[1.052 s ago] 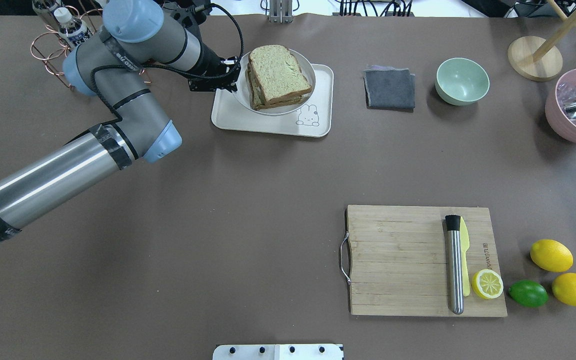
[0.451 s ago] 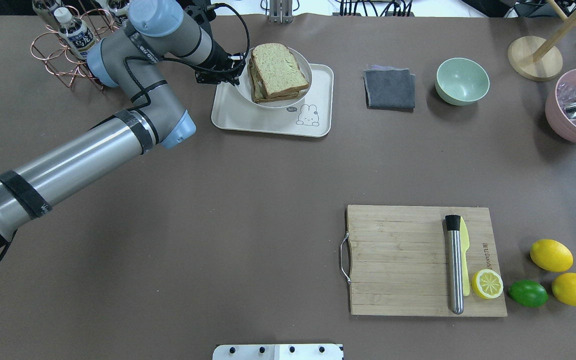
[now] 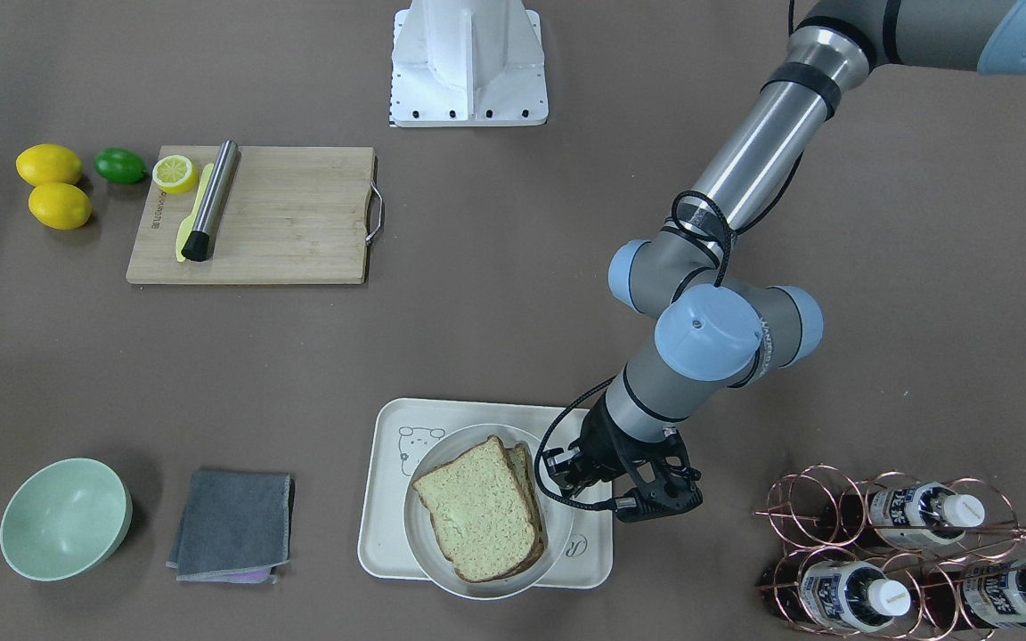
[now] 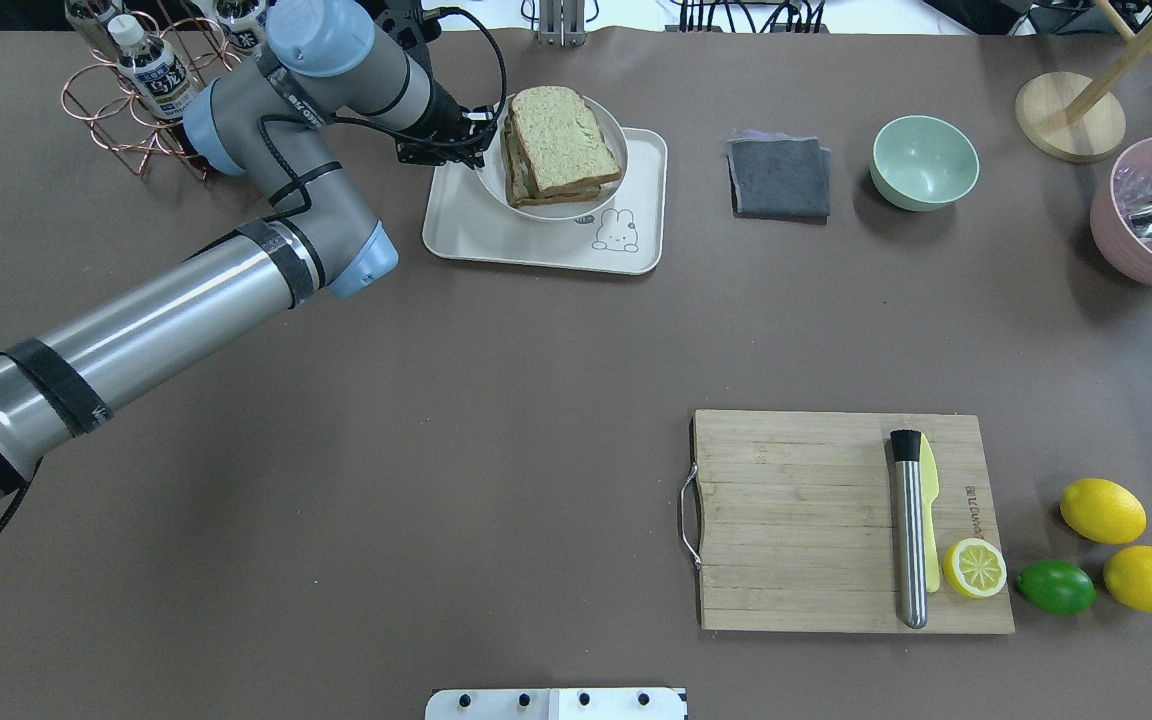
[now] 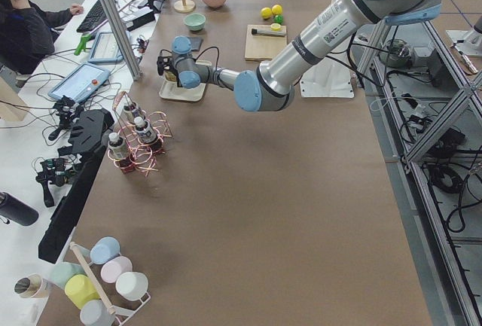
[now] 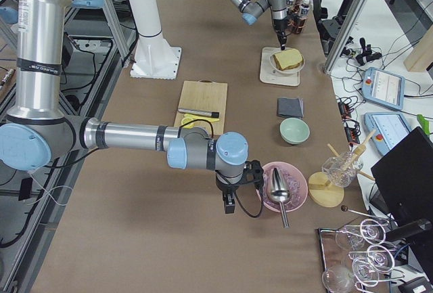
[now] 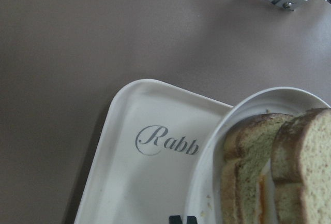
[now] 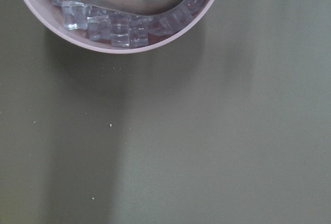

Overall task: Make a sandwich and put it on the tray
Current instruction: 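Carry the plate with the left gripper onto the white Rabbit tray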

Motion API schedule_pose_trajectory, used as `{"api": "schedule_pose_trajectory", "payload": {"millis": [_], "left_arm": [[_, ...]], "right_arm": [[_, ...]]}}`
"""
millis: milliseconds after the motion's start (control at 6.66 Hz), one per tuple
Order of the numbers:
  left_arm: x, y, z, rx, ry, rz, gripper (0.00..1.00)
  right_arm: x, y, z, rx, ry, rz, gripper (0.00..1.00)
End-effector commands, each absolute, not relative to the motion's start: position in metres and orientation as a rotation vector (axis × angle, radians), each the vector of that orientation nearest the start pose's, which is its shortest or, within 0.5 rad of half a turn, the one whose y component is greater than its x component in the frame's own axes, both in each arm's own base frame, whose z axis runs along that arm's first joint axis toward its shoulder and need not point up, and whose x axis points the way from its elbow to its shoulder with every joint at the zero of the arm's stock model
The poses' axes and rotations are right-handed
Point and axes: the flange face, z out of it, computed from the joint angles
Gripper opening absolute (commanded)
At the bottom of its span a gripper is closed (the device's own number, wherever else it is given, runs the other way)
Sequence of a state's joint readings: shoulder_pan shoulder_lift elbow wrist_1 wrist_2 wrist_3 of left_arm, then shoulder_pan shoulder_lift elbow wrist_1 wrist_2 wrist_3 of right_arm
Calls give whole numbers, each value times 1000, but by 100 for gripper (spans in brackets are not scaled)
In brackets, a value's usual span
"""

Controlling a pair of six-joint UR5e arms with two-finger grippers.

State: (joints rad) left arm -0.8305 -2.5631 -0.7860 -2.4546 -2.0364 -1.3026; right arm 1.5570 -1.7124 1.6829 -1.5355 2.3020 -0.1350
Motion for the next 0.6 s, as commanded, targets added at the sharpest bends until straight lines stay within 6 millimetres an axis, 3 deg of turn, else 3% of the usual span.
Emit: {"api": "schedule_pose_trajectory", "payload": {"millis": [0,150,451], "left_arm": [[514,-698,264,223,1144,-230,99],[504,-697,265,229,1154,-229,99],[467,-660,284,262,1198,-211,99]], "right_arm": [[61,-433,669,49,-731,-144,100],[61,-433,670,47,-729,-143,100],[61,-433,671,44,-729,-142,100]]}}
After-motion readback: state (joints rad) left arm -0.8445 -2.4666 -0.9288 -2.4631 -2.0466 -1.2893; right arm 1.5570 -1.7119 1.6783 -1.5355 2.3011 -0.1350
